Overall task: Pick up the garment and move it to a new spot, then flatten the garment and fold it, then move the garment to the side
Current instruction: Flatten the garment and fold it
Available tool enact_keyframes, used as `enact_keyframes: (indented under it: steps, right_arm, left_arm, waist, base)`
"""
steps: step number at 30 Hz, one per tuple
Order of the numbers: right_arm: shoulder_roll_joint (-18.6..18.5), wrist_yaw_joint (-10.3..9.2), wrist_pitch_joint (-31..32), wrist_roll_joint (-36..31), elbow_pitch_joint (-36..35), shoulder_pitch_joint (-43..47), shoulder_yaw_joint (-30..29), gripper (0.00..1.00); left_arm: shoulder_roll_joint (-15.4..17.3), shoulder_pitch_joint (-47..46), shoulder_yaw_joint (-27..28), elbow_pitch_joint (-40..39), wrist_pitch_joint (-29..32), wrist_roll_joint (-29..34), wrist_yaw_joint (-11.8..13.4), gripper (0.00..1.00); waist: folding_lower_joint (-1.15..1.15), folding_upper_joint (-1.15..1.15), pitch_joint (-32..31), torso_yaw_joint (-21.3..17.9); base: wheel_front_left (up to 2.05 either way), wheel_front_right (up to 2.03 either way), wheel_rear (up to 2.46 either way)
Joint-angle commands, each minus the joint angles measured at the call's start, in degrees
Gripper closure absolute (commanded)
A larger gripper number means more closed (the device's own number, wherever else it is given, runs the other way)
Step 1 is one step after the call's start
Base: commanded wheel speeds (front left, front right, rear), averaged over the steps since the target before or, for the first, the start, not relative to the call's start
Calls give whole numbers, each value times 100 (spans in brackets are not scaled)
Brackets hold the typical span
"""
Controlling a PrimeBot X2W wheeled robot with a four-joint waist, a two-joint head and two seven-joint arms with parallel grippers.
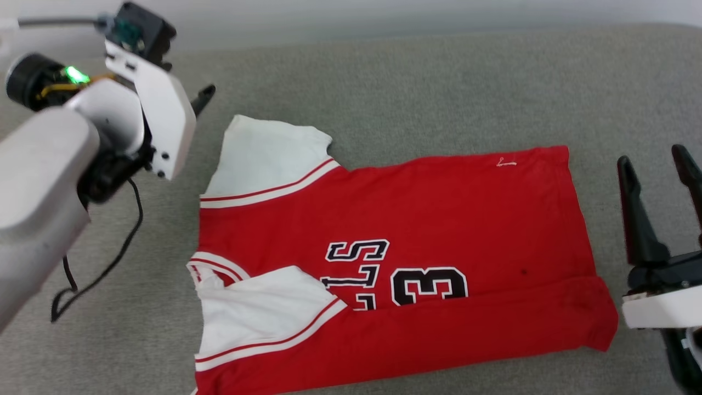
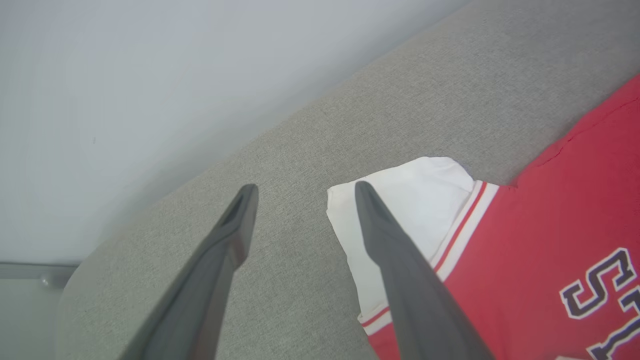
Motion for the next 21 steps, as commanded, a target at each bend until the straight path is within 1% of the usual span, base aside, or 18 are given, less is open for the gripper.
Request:
enact_keyframes:
  steps: [1, 4, 8, 10, 13, 16, 18, 21]
  right_arm:
    - [88, -5, -30, -59, -78, 79, -13, 0]
    - [379, -5, -74, -221, -384, 156, 35, 0]
    - [575, -5, -109, -344, -603, 111, 167, 0]
    - [617, -5, -121, -382, -676, 36, 227, 0]
    - [632, -5, -122, -396, -709, -64, 304, 0]
    - [626, -5, -170, -400, -693, -161, 351, 0]
    - [612, -5, -197, -389, -659, -249, 382, 0]
    - [579, -5, -230, -354, -580, -348, 434, 0]
  left_arm:
    - [-20, -111, 10, 53, 85, -46, -29, 0]
    - [-93, -534, 30, 326, 627, -157, -112, 0]
    - [-125, -1015, -56, 586, 1753, -425, -292, 0]
    - [-107, -1268, -95, 631, 2261, -520, -361, 0]
    - [-121, -1527, -174, 660, 2861, -614, -427, 0]
    - [-62, -1775, -391, 662, 3478, -497, -473, 0]
    - [-17, -1906, -542, 652, 3794, -385, -496, 0]
    - [-4, -1945, -646, 668, 4057, -352, -488, 0]
  waist:
    - [0, 0, 291, -175]
    - [0, 0, 613, -328]
    - [0, 0, 1009, -529]
    - [0, 0, 1201, -622]
    - [0, 0, 1462, -727]
    - [0, 0, 1665, -798]
    - [0, 0, 1774, -832]
    - [0, 0, 1896, -868]
  base:
    - [0, 0, 0]
    - [0, 0, 0]
    - [0, 0, 0]
    - [0, 0, 0]
    - [0, 0, 0]
    - [0, 0, 0]
    - [0, 0, 0]
    - [0, 0, 0]
